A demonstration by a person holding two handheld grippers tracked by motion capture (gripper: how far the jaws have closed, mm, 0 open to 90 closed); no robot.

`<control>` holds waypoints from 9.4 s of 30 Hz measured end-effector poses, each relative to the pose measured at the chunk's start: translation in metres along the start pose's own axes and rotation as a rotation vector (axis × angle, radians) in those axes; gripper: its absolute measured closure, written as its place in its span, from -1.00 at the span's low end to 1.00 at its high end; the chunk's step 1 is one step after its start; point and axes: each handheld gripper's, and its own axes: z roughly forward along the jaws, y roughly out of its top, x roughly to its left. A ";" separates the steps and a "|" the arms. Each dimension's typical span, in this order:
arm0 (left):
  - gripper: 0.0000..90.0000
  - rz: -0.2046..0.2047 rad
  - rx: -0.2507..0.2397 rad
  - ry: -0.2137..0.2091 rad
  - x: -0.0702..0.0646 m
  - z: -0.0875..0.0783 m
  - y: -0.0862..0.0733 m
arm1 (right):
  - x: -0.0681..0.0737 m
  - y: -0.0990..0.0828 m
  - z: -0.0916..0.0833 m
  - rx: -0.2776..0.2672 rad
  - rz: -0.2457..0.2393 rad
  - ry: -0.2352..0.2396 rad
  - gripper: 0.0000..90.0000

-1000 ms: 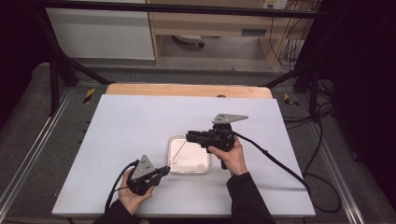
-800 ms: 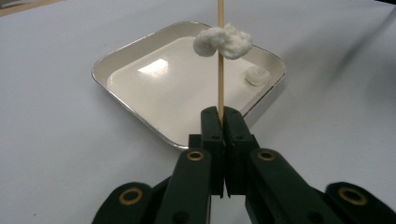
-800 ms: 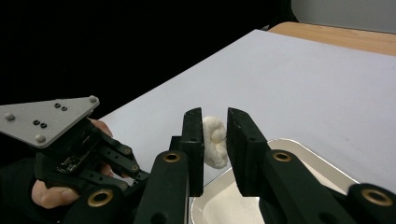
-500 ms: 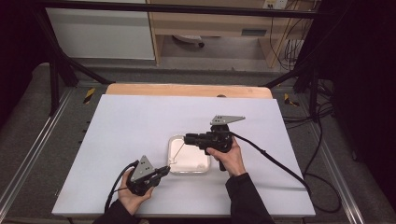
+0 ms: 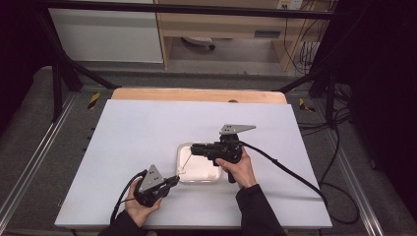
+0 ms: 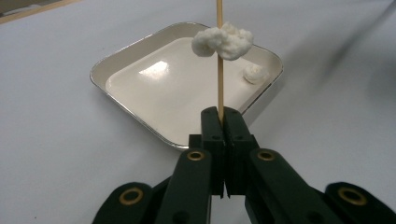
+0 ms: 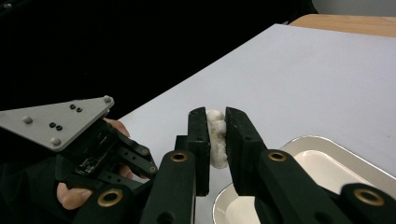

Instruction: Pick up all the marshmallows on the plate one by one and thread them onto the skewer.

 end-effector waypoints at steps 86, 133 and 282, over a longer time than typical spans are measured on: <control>0.97 -0.088 0.002 -0.020 0.011 -0.001 0.000 | -0.013 -0.038 -0.027 0.227 -0.125 -0.328 -0.83; 0.97 -0.088 0.012 -0.021 0.012 -0.001 0.001 | -0.022 -0.078 0.006 0.435 -0.220 -0.304 0.49; 0.98 -0.029 0.042 -0.016 0.006 0.001 0.001 | -0.002 0.007 -0.001 0.004 0.006 -0.005 0.76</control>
